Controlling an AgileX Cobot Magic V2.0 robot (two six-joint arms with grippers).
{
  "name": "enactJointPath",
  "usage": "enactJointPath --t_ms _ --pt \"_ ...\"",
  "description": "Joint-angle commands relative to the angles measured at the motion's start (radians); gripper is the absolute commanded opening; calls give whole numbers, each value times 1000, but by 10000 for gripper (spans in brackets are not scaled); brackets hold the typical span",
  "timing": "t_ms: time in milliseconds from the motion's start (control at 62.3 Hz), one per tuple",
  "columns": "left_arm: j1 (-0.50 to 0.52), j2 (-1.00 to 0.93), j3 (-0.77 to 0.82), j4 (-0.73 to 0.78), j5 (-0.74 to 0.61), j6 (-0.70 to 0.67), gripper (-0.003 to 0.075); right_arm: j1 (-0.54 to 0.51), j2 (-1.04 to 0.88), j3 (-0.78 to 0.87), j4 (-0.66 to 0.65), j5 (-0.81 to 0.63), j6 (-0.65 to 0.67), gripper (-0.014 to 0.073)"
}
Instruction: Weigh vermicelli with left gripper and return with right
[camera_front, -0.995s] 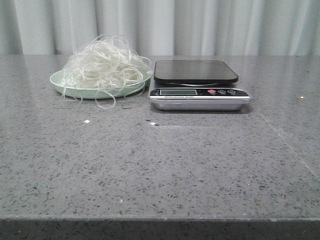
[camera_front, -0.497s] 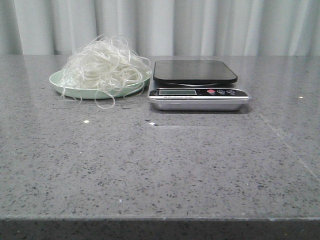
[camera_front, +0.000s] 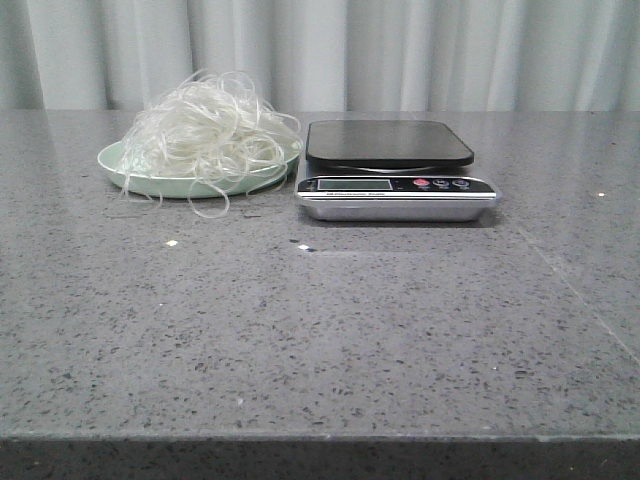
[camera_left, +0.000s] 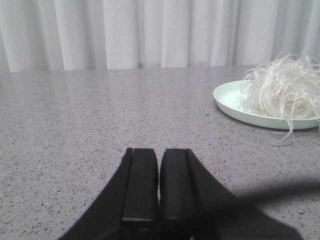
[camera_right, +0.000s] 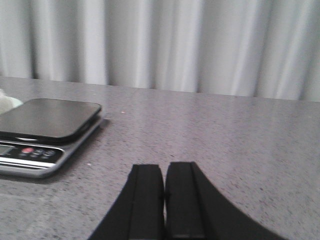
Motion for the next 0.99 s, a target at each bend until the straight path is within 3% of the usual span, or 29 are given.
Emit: enactJointPath --t_ms 0,257,481,979 --pt "0 -22 5 0 -78 -10 127 -13 -44 12 -16 -92 2 185" --pt "0 -20 5 0 -78 -10 127 -15 -79 13 -65 -61 31 185" --pt "0 -20 5 0 -78 -10 127 -17 -79 13 -143 -62 133 185" --pt "0 -20 5 0 -78 -10 127 -17 -79 13 -143 -59 134 185"
